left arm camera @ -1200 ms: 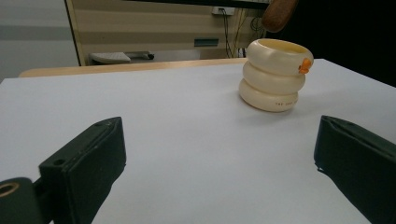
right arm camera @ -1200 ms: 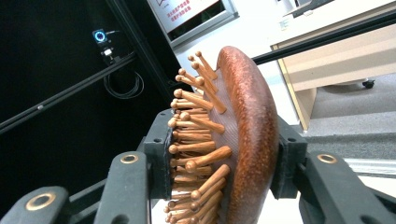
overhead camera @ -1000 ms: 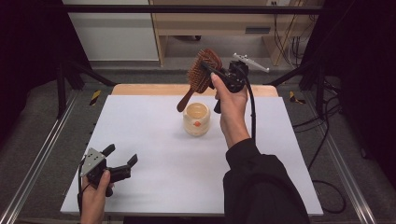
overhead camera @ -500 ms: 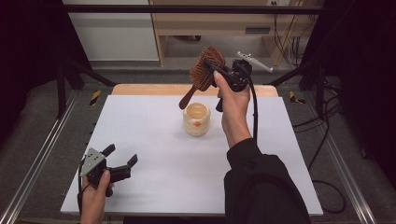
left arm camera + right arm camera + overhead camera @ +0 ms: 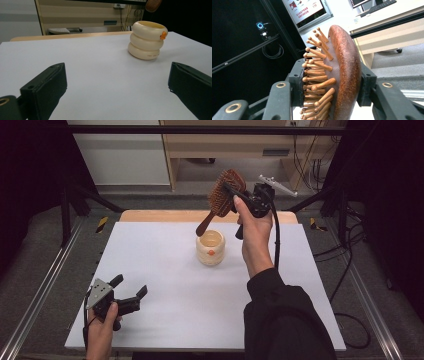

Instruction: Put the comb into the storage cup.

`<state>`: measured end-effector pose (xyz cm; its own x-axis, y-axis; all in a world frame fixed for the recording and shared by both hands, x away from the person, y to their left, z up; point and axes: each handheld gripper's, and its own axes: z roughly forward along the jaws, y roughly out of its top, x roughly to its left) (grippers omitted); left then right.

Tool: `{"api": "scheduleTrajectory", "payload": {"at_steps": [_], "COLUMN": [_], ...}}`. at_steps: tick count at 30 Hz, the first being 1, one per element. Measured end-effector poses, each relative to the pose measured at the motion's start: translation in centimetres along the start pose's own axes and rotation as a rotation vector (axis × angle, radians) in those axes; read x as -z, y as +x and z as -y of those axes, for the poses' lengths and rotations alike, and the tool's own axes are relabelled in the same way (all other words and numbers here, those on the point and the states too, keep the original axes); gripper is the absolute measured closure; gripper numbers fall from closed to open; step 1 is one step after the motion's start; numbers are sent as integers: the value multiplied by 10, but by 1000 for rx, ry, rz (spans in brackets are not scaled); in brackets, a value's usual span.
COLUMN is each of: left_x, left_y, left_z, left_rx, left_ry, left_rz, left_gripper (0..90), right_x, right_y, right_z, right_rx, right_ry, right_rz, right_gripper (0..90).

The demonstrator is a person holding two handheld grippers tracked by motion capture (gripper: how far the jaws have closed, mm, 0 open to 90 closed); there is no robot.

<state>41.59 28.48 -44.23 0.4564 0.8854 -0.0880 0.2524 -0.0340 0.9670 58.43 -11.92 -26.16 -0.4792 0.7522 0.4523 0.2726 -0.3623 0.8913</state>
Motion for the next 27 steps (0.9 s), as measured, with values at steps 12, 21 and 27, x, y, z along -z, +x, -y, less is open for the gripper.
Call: {"api": "scheduleTrajectory", "payload": {"at_steps": [12, 21, 27], "left_x": [0, -1, -1], "left_y": [0, -1, -1], "left_z": [0, 0, 0], "left_rx": [2, 3, 3], "left_ry": [1, 0, 0], "left_rz": [4, 11, 10], "left_gripper": [20, 21, 21], "right_x": [2, 4, 6], "right_y": [-2, -6, -8], "right_z": [-1, -3, -5], "right_rx": [12, 16, 22], "right_ry": [2, -6, -6], "right_rz": [10, 14, 22], "right_gripper": [518, 517, 517]}}
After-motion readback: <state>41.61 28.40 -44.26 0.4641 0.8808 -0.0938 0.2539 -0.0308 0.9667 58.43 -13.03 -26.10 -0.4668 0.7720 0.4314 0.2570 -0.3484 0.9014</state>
